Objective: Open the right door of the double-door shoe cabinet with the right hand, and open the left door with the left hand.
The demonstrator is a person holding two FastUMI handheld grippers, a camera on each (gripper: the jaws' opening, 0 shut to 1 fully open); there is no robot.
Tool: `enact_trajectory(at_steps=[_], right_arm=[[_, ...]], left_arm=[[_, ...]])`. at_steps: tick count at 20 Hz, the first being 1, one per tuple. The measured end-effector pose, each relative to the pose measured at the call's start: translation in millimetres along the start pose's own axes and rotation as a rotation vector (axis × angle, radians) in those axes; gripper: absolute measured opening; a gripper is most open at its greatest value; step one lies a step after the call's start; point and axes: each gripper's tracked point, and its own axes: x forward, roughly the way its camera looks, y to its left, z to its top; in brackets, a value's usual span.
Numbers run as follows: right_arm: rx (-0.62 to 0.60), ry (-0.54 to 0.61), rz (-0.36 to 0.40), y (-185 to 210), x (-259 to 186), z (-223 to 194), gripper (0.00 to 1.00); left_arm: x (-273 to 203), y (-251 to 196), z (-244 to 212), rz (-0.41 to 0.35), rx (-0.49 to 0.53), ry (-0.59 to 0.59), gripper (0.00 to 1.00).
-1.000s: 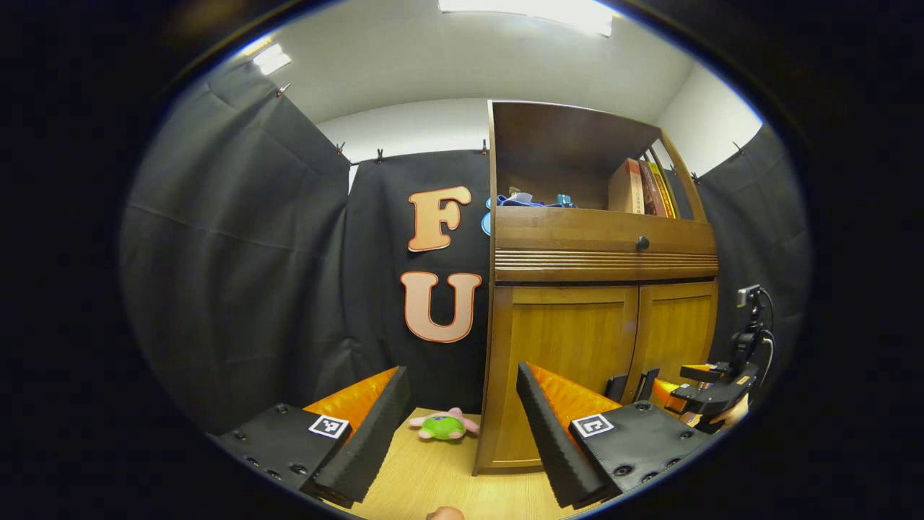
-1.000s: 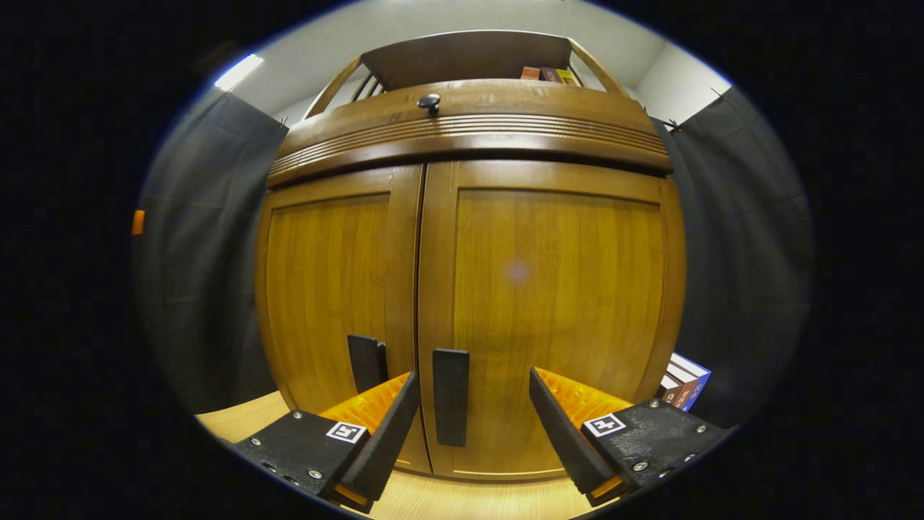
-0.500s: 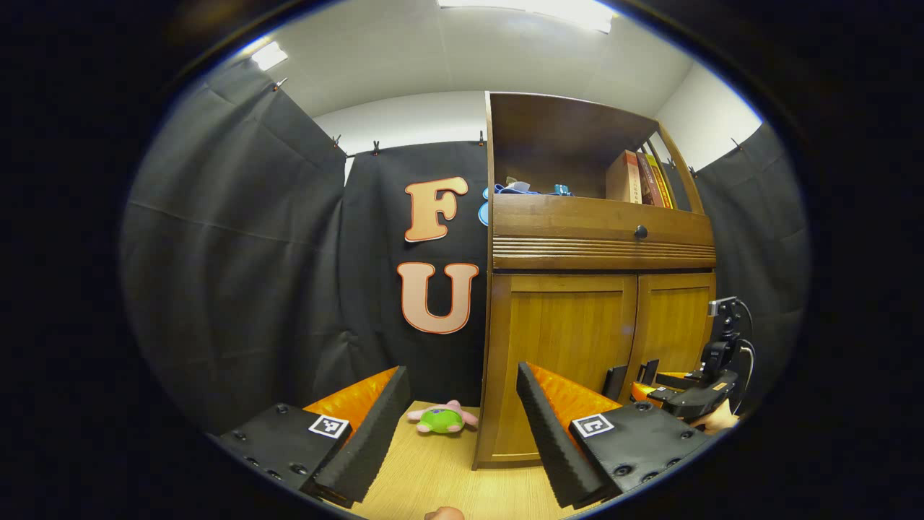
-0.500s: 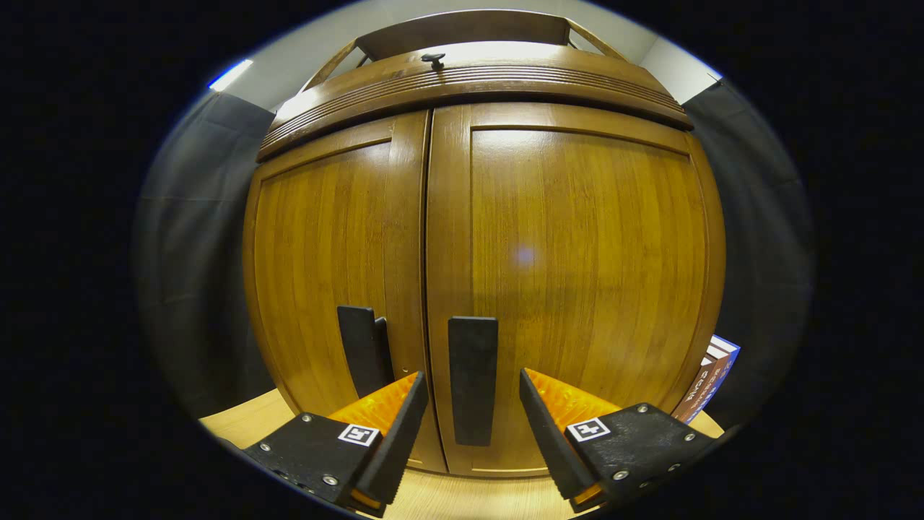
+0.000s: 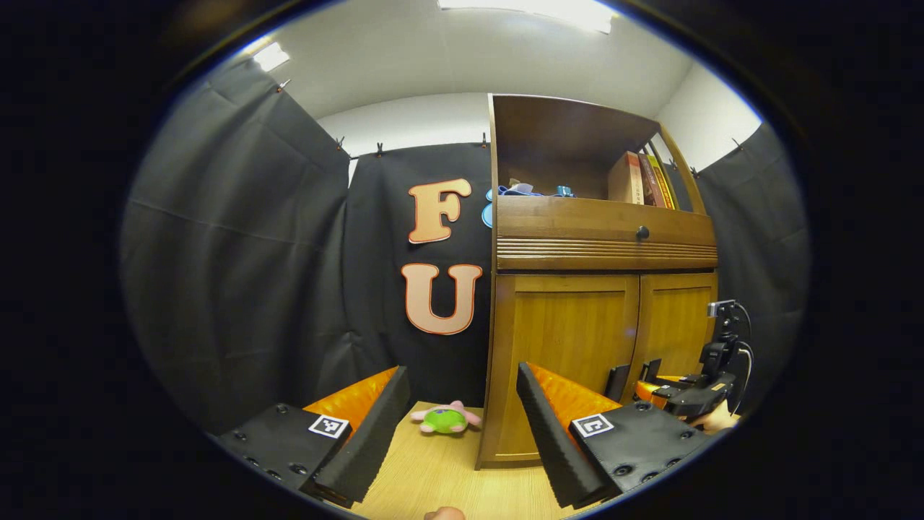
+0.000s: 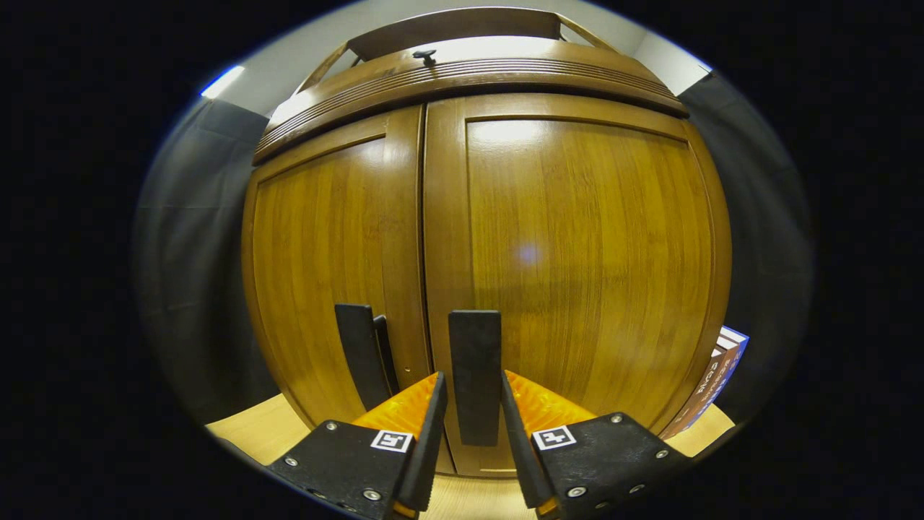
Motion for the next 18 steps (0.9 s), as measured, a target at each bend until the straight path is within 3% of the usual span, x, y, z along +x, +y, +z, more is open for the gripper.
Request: enact_trajectory(at_steps=[2,5,6,7,9,10,18], right_arm=[[0.023,0.002,0.007,0.9,0.3,0.0,0.39],[0.004,-0.003,0.002,1.3,-0.9,-0.2,0.36],[-0.001,-0.004,-0.003,1.0,-2.5,-0.6,0.24],[-0.001,-0.002,-0.005,0.7,-3.6,-0.8,0.45],[0.002,0.000,-0.003,0.9,-7.1,-1.0,0.24],[-0.001,0.000,0.001,1.2,-10.0,-1.5,0.32],[-0.021,-0.039,0.040,-3.5,-56.3,-3.6,0.28]], left_arm=[[-4.6,-5.4,2.4,-0.014,0.001,-0.006,0.96],[-11.6,-14.7,2.2,-0.048,-0.011,-0.007,0.95],[-13.7,-17.1,3.5,-0.055,-0.012,-0.011,0.95],[-14.6,-17.2,4.9,-0.057,-0.011,-0.016,0.95],[-17.9,-16.0,5.7,-0.058,-0.011,-0.022,0.95],[-18.7,-15.2,5.0,-0.057,-0.015,-0.021,0.96],[-10.7,-17.1,-13.6,-0.065,-0.020,0.017,0.95]])
